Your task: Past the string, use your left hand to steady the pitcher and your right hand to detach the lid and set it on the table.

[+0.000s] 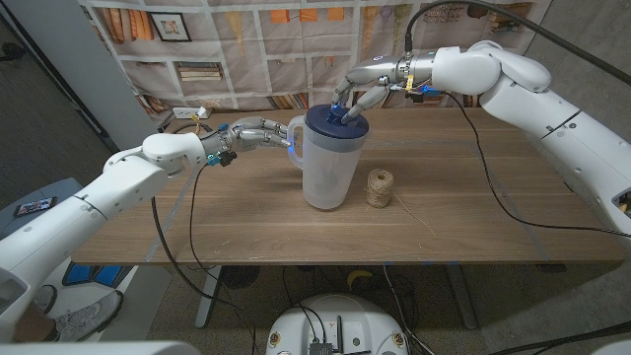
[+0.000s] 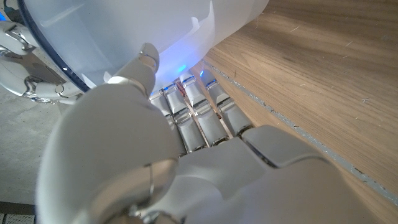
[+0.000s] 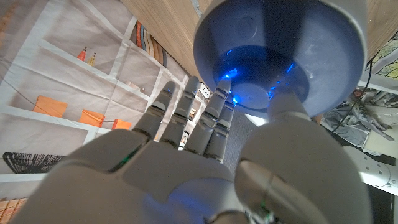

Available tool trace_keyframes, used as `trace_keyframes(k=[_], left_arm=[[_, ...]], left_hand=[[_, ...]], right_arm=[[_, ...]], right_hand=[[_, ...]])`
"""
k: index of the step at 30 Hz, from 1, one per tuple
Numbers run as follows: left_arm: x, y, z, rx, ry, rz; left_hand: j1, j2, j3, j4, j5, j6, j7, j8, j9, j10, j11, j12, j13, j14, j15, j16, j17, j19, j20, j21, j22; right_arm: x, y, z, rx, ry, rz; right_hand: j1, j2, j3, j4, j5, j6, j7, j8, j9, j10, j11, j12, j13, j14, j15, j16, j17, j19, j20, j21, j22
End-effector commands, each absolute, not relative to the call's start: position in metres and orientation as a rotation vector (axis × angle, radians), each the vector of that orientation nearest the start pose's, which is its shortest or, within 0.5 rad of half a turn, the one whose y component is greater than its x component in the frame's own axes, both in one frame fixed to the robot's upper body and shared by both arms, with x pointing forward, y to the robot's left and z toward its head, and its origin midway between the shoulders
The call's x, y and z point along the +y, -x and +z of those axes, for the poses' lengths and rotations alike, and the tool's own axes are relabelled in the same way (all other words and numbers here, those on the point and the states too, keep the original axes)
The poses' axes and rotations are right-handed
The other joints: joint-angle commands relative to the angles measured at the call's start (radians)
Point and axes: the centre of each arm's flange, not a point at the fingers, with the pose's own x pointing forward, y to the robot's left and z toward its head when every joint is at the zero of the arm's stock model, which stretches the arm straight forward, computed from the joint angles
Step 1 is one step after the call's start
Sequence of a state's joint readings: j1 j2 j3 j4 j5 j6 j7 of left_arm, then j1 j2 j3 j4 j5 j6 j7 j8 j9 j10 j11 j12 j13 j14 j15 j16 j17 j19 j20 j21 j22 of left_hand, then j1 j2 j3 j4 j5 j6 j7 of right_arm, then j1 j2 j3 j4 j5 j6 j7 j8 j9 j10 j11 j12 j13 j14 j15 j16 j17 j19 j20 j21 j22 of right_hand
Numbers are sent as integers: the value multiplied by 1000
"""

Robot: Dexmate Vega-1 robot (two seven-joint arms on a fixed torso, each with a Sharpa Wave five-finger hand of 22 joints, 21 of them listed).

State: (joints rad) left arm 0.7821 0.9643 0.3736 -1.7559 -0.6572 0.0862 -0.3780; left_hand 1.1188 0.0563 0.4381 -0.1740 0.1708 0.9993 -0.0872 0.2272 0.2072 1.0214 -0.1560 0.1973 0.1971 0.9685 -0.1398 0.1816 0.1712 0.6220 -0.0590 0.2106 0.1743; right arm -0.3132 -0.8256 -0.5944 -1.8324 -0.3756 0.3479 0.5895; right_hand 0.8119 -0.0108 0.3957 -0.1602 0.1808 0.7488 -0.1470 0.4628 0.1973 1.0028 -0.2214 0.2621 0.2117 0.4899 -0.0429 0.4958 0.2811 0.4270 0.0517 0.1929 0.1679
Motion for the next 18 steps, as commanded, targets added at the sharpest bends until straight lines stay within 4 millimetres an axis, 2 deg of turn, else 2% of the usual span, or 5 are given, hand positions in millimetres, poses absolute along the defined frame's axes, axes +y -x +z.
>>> trace_keyframes(k=[1, 18], left_arm=[[282, -566, 75, -462, -518, -597], [280, -565, 75, -459, -518, -593]], left_hand=[[32, 63, 0, 4, 5, 64, 21, 3, 3, 45, -34, 4, 3, 10, -101, 3, 5, 11, -144, -2, 5], [32, 63, -1, 3, 5, 65, 22, 5, 3, 47, -34, 5, 3, 10, -101, 3, 5, 12, -144, -2, 5]], right_arm=[[-142, -492, 210, -1032, 1806, 496], [-146, -493, 211, -1037, 1800, 490]], right_hand=[[35, 44, -6, 1, 5, 122, -71, 5, 6, 8, 0, -2, 3, 10, -143, 7, 4, 8, 3, -1, 1], [35, 48, -14, 3, 5, 124, -70, 4, 6, 14, 1, -6, 3, 12, -142, 12, 4, 10, 5, -1, 1]])
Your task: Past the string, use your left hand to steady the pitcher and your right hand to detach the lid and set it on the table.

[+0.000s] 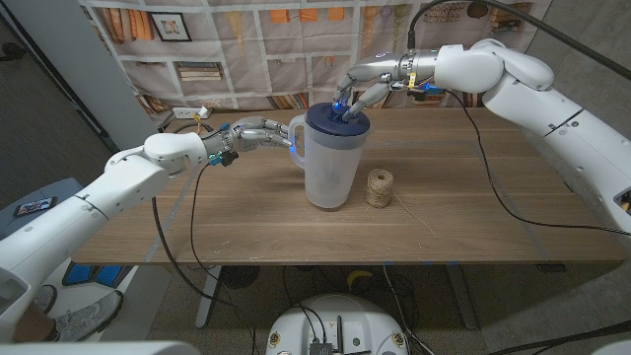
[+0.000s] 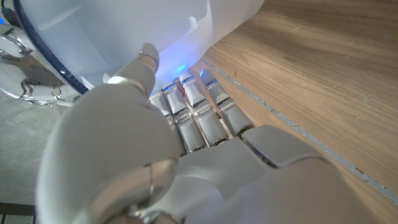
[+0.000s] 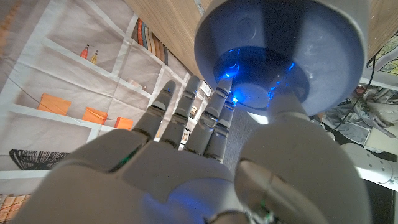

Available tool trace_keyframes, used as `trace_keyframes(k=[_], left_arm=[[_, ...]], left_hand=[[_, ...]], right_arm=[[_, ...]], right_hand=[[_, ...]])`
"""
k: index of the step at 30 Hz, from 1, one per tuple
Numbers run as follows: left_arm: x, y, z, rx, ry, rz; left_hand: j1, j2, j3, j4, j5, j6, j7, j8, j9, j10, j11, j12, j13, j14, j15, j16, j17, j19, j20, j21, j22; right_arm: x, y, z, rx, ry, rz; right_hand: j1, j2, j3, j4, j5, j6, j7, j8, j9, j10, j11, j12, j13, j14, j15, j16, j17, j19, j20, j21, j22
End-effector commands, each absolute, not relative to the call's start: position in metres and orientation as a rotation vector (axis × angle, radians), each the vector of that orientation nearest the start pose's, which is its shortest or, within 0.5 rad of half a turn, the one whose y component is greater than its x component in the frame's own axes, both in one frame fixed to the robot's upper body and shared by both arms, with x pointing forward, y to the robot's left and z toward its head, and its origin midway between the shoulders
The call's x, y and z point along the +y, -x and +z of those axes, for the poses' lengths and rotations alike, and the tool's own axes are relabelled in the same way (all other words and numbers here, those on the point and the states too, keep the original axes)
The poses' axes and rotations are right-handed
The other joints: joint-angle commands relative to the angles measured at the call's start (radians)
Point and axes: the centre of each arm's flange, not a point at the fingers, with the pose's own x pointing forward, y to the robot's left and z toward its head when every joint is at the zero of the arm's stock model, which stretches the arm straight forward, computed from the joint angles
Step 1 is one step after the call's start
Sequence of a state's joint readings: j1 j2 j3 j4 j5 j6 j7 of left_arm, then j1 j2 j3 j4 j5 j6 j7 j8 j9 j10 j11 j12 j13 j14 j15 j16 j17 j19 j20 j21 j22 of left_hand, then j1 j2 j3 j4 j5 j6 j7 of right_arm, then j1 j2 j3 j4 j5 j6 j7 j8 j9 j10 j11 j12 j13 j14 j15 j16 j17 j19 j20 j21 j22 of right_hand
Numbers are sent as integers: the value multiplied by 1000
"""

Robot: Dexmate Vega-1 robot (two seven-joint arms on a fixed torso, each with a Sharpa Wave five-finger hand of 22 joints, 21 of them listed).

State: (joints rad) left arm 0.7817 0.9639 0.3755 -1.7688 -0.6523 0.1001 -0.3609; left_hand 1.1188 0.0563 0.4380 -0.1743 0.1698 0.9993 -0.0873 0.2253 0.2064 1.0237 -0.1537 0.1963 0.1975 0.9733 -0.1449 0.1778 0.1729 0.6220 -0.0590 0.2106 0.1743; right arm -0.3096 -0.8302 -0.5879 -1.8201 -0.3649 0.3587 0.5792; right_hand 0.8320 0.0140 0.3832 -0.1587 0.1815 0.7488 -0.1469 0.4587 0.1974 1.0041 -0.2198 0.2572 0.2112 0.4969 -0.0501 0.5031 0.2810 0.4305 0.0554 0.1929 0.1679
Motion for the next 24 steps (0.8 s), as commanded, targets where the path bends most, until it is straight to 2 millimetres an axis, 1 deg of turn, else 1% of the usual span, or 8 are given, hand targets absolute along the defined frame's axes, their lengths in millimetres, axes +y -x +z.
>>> trace_keyframes(k=[1, 12, 16, 24], left_arm=[[280, -565, 75, -458, -519, -593], [279, -564, 75, -459, -520, -592], [279, -563, 75, -462, -521, -593], [278, -563, 75, -463, -525, -592]], left_hand=[[32, 63, -1, 4, 6, 65, 23, 7, 4, 44, -37, 6, 3, 5, -96, 6, 3, 12, -144, -2, 5], [30, 64, -1, 5, 6, 63, 22, 6, 4, 44, -37, 5, 3, 3, -95, 5, 2, 12, -144, -2, 5], [30, 65, -1, 5, 6, 64, 21, 7, 4, 43, -34, 5, 3, 6, -96, 6, 3, 12, -144, -2, 5], [29, 65, -2, 4, 6, 64, 20, 7, 4, 44, -37, 5, 3, 5, -96, 6, 3, 12, -144, -2, 5]], right_arm=[[-146, -493, 212, -1037, 1798, 491], [-146, -492, 212, -1038, 1802, 492], [-148, -491, 213, -1039, 1803, 486], [-152, -489, 214, -1039, 1800, 475]], right_hand=[[14, 22, -3, 1, 4, 124, -70, 8, 6, 14, -1, -2, 3, 5, -135, 5, 4, 8, 1, -1, 1], [16, 25, -9, 1, 5, 128, -70, 8, 6, 19, -1, -5, 3, 5, -136, 8, 3, 8, 2, -1, 1], [15, 25, -11, 2, 5, 128, -70, 8, 6, 19, -1, -7, 3, 6, -134, 9, 3, 9, 1, -1, 1], [15, 26, -14, 2, 5, 127, -70, 7, 6, 20, -1, -9, 4, 6, -134, 10, 2, 9, 1, -2, 1]])
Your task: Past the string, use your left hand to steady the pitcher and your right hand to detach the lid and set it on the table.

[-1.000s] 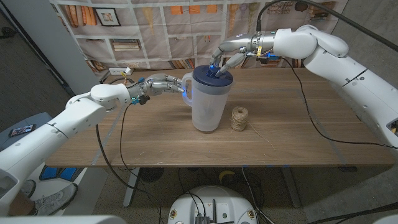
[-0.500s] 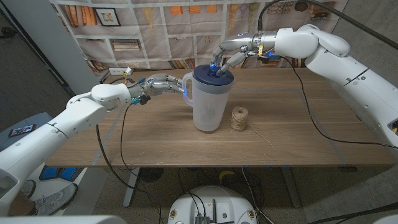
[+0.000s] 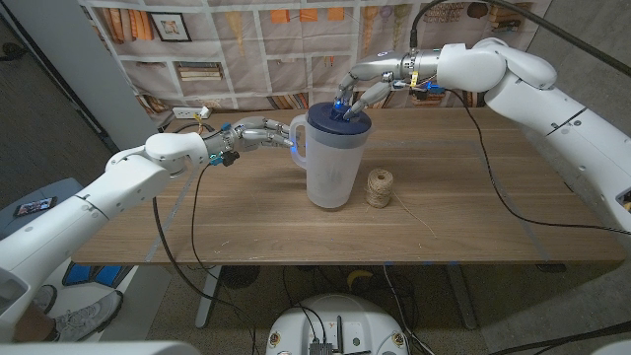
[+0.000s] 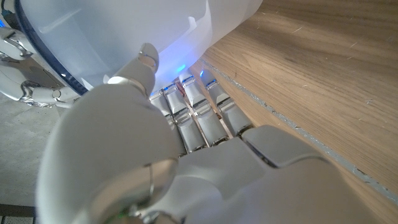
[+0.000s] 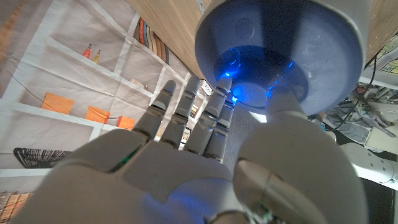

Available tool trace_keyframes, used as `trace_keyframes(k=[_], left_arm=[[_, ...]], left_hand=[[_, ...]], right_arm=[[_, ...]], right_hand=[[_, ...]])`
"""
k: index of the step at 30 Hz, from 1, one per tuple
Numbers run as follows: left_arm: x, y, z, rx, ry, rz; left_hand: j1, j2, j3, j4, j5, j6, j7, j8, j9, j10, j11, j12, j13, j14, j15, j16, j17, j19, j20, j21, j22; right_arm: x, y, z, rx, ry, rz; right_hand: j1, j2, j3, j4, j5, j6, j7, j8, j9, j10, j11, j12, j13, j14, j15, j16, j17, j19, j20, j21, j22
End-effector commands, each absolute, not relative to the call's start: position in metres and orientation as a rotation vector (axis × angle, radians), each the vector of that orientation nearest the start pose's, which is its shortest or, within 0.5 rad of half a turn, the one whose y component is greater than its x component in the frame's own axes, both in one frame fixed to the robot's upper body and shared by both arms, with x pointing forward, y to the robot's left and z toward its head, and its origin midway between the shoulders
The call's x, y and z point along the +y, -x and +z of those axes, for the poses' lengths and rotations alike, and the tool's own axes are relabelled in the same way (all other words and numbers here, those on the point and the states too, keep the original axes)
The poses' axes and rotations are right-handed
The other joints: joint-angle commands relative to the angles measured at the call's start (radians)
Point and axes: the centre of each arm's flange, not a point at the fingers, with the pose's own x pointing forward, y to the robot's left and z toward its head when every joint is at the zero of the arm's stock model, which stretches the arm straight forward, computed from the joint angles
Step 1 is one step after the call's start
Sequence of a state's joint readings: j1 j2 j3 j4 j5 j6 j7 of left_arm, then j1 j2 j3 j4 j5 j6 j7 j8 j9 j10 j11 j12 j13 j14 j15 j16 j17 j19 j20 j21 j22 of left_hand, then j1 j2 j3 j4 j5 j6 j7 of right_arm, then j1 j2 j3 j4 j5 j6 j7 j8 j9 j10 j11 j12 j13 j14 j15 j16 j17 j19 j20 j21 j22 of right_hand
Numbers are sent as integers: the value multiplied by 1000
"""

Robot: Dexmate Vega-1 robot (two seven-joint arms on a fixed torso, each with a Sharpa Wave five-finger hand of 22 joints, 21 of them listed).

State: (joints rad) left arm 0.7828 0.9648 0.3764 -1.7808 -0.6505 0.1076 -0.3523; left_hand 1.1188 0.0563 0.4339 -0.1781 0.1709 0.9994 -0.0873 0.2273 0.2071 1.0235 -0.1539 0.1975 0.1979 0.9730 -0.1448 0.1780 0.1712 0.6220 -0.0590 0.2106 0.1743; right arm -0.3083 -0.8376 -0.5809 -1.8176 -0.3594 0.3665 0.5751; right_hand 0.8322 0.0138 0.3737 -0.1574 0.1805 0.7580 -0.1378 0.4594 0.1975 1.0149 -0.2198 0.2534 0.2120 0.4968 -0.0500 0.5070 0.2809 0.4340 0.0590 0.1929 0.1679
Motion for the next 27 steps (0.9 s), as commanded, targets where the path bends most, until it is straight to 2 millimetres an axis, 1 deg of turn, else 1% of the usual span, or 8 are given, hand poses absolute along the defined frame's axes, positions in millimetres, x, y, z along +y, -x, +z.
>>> trace_keyframes(k=[1, 27], left_arm=[[278, -563, 75, -462, -525, -591], [278, -563, 75, -460, -525, -590]], left_hand=[[29, 65, 2, 8, 5, 65, 20, 6, 3, 43, -37, 3, 2, 5, -96, 6, 4, 12, -144, -2, 5], [29, 65, 2, 8, 5, 62, 21, 6, 4, 44, -35, 4, 2, 2, -96, 4, 4, 9, -145, -3, 5]], right_arm=[[-152, -489, 214, -1039, 1800, 474], [-155, -488, 214, -1034, 1798, 470]], right_hand=[[15, 26, -5, 1, 6, 118, -79, 6, 6, 9, -1, -5, 3, 6, -134, 6, 2, 7, -3, -1, 1], [18, 34, -19, 1, 7, 126, -79, 6, 6, 16, -1, -13, 6, 6, -135, 13, 0, 6, -4, -2, 1]])
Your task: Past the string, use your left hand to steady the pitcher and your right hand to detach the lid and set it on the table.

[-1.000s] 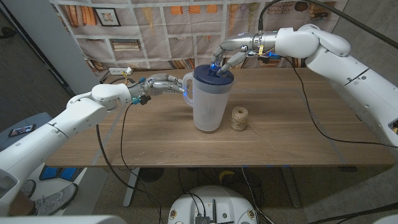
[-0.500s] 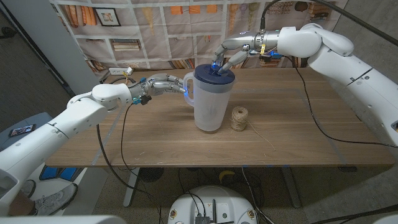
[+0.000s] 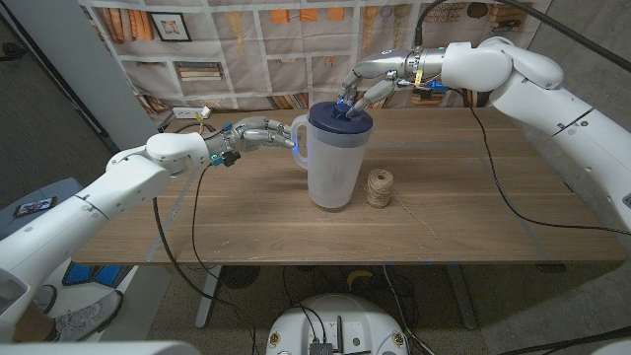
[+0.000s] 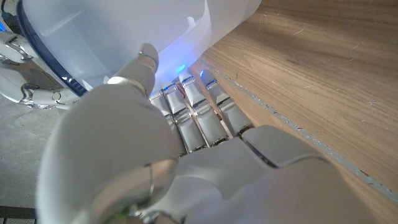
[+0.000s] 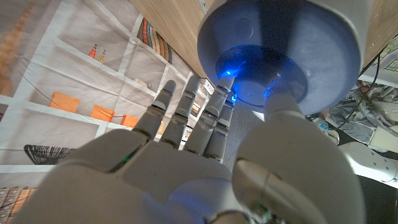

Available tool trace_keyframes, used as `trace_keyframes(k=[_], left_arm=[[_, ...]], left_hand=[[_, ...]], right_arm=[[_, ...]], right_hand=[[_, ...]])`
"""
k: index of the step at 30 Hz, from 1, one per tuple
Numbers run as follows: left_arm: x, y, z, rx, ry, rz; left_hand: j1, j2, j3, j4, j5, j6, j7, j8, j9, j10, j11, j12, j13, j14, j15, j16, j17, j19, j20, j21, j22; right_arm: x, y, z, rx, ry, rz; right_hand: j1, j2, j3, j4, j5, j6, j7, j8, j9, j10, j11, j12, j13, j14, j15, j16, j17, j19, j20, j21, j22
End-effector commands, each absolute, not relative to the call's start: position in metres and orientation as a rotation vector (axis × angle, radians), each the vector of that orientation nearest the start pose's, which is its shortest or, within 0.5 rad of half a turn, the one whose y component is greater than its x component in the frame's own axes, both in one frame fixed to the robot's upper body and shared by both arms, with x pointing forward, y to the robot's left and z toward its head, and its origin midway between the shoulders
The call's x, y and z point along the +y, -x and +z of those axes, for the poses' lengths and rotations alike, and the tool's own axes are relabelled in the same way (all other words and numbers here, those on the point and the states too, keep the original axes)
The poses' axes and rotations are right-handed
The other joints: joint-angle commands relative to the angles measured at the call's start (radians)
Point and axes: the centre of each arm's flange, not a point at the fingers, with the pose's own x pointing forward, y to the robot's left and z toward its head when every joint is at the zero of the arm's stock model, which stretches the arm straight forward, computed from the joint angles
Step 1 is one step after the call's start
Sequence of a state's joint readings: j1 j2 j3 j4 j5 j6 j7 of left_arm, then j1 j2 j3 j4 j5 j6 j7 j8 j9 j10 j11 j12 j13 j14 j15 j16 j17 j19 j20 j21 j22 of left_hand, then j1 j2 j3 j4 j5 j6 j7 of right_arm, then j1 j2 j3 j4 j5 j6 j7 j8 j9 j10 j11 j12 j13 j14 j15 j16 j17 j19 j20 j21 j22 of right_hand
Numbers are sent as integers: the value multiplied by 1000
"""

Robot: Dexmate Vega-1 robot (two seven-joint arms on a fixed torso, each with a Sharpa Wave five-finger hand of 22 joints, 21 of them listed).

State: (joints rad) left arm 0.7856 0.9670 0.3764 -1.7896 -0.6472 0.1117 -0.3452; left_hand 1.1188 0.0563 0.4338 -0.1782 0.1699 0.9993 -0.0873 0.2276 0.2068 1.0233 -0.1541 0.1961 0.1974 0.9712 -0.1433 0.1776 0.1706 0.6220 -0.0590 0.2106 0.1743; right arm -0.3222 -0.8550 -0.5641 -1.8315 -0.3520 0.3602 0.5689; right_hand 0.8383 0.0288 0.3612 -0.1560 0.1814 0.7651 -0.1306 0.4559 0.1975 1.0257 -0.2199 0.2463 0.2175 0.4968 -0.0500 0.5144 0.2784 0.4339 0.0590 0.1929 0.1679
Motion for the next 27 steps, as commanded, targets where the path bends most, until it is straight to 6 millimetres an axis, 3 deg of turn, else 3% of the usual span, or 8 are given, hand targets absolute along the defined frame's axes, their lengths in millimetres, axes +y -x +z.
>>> trace_keyframes(k=[1, 14, 25, 27], left_arm=[[278, -563, 75, -462, -522, -589], [279, -565, 77, -459, -525, -588], [279, -567, 78, -456, -522, -592], [279, -567, 78, -456, -524, -593]], left_hand=[[29, 65, 2, 8, 6, 62, 21, 5, 4, 43, -33, 5, 3, 4, -97, 4, 5, 9, -145, -3, 5], [29, 65, 2, 7, 6, 63, 19, 6, 4, 43, -36, 5, 3, 1, -97, 4, 4, 8, -145, -3, 5], [29, 66, 2, 8, 6, 63, 21, 6, 4, 41, -35, 4, 3, 3, -97, 5, 5, 8, -144, -3, 5], [29, 66, 2, 8, 6, 63, 22, 6, 4, 43, -36, 4, 3, 4, -97, 5, 5, 8, -144, -3, 5]], right_arm=[[-155, -487, 215, -1034, 1798, 469], [-155, -490, 213, -1027, 1806, 476], [-156, -487, 216, -1045, 1813, 461], [-157, -486, 218, -1052, 1810, 453]], right_hand=[[12, 19, -7, 0, 6, 119, -87, 9, 6, 6, 0, -7, 0, 6, -135, 6, 2, 6, -4, -2, 1], [13, 20, -12, -1, 7, 112, -83, 5, 7, 5, 0, -10, 2, 3, -134, 4, 0, 5, -3, -3, 1], [12, 15, -29, -2, 6, 52, -90, -24, 6, -52, 2, -34, 8, -15, -130, -3, -6, -3, 4, -4, 1], [12, 13, -33, -2, 6, 21, -88, -40, 5, -73, 2, -38, 13, -19, -129, -5, -6, -2, 6, -3, 1]])
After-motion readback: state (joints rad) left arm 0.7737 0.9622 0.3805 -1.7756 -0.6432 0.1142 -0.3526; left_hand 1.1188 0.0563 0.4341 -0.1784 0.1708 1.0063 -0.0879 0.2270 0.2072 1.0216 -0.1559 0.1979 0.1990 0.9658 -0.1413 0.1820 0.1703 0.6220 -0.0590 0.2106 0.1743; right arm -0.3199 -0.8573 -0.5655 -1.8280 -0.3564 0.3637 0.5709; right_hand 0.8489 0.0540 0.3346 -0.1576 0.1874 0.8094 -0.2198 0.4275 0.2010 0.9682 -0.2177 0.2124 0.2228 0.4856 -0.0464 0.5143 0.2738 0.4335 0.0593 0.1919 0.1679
